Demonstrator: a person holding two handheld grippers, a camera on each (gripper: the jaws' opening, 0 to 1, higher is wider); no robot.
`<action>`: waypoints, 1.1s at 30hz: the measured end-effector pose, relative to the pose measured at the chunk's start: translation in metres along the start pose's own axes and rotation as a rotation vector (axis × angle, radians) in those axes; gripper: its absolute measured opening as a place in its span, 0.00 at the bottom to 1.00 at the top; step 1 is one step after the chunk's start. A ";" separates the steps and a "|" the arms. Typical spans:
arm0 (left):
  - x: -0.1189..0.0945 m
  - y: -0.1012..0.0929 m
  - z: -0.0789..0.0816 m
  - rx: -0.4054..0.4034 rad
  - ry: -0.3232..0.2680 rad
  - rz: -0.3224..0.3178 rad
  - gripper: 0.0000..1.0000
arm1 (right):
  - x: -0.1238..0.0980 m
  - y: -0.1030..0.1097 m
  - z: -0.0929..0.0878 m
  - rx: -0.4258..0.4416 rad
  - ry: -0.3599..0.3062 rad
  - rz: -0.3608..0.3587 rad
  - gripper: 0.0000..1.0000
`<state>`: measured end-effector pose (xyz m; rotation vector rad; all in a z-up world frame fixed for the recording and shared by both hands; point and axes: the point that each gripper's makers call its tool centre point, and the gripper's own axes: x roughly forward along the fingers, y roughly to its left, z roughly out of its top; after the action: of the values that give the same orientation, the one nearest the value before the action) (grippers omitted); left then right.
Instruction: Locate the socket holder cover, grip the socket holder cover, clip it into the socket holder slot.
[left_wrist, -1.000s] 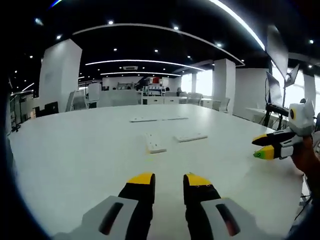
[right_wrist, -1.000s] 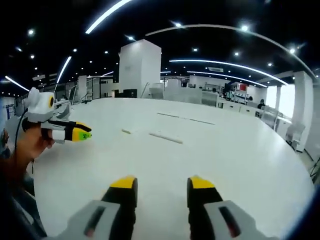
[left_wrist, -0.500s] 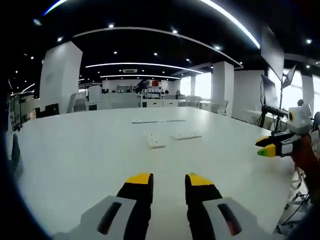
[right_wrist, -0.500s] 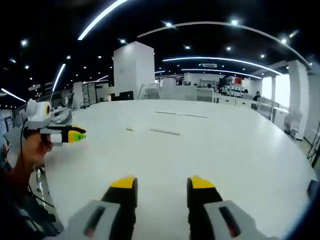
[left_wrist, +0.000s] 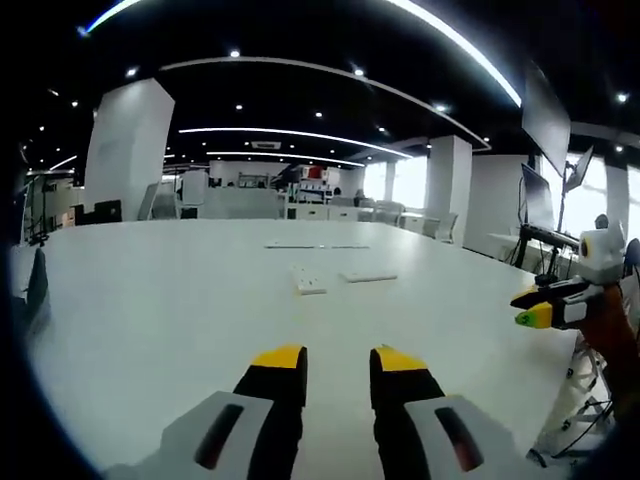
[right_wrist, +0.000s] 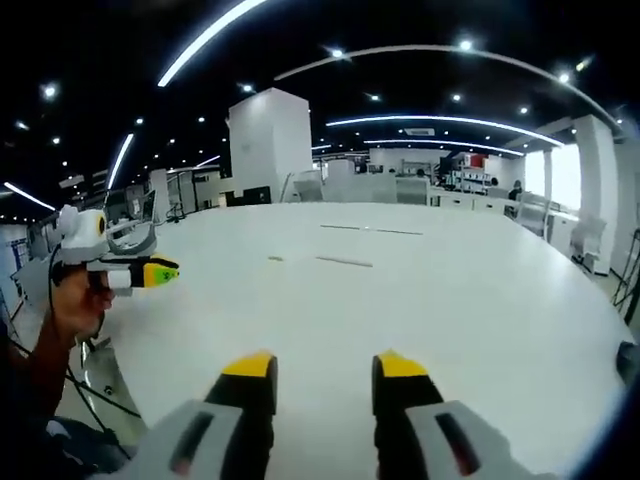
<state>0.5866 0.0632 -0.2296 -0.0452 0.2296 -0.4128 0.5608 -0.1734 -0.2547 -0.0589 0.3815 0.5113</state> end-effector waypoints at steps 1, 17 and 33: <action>0.000 -0.001 0.000 0.001 -0.001 0.000 0.26 | 0.001 0.000 0.000 0.004 0.000 0.002 0.39; -0.013 0.008 -0.017 -0.007 0.001 0.042 0.26 | -0.007 0.018 -0.002 0.002 -0.007 0.010 0.38; -0.007 0.004 -0.008 0.004 -0.027 0.031 0.25 | -0.004 0.020 -0.003 -0.021 -0.005 0.001 0.38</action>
<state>0.5799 0.0697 -0.2358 -0.0429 0.2026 -0.3818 0.5463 -0.1585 -0.2552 -0.0773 0.3718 0.5164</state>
